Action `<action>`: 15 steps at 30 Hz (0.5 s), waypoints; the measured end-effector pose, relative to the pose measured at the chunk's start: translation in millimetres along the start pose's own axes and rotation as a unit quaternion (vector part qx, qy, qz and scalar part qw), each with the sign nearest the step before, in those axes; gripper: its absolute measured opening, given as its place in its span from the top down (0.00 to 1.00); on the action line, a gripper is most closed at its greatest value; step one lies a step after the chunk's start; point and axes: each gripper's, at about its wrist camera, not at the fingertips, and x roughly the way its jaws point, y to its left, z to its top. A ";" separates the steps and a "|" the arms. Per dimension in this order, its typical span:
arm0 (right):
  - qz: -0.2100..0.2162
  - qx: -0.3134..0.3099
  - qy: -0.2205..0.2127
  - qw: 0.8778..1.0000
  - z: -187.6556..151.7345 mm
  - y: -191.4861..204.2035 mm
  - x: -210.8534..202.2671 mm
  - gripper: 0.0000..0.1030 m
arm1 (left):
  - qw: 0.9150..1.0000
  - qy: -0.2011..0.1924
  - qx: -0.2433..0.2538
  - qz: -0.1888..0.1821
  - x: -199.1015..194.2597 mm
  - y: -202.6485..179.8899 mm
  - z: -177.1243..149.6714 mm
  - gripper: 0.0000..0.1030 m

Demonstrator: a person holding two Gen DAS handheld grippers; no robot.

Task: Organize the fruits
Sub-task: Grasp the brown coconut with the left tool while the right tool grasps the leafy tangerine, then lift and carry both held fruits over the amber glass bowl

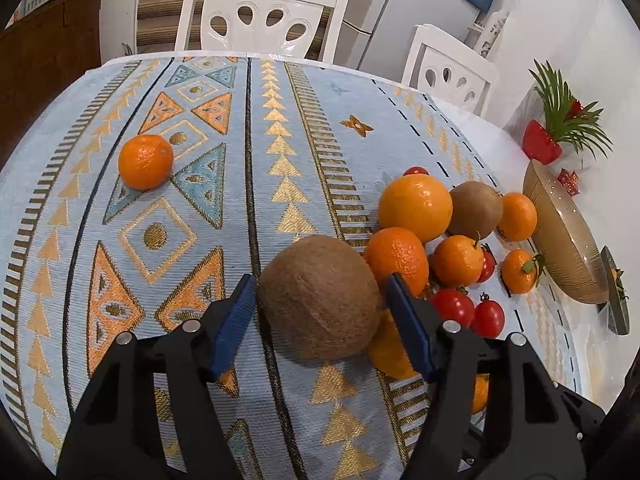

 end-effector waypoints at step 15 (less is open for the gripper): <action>0.067 0.029 0.013 0.997 -9.7 -16.4 -9.1 0.60 | 0.999 0.014 -0.025 -0.046 4.3 12.1 1.9 0.43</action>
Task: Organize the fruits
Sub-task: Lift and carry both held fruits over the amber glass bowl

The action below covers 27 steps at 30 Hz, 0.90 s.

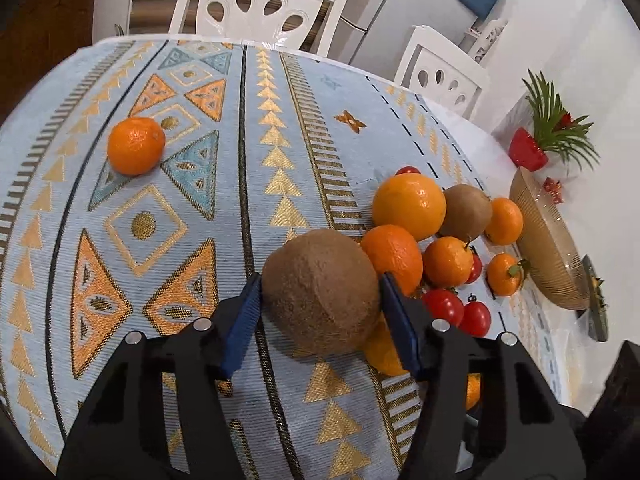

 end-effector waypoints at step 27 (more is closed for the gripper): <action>-0.049 0.029 -0.087 0.995 16.5 -56.5 -70.7 0.56 | 0.994 -0.079 0.074 -0.009 -53.9 -52.3 -0.9 0.44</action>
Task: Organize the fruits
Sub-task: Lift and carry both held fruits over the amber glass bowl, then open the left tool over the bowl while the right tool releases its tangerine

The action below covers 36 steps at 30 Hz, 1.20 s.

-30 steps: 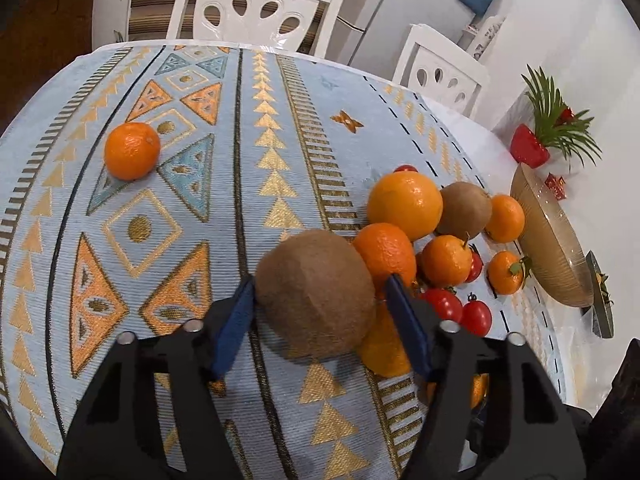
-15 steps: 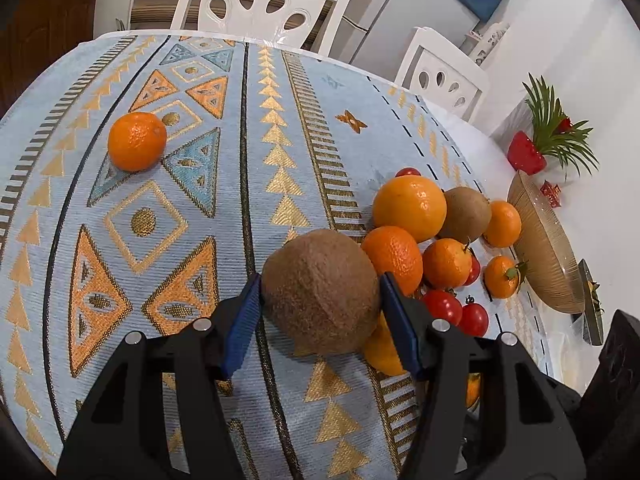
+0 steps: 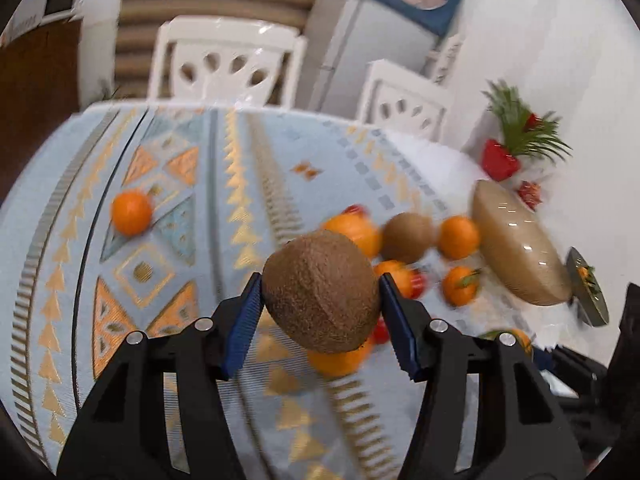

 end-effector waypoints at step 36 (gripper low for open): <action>-0.136 0.176 -0.010 0.975 33.7 -201.7 -23.2 0.50 | 0.970 0.126 0.090 -0.189 149.0 -242.7 35.4 0.37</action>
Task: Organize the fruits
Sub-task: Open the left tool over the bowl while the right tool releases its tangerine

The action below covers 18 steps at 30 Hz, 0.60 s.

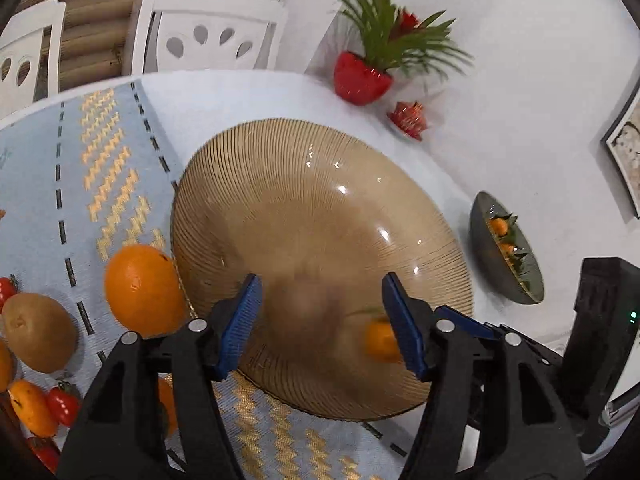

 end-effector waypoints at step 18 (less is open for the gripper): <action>0.074 -0.064 -0.012 0.995 -40.9 69.2 -47.5 0.47 | 0.994 -0.095 -0.010 0.059 -157.5 29.0 -43.8 0.10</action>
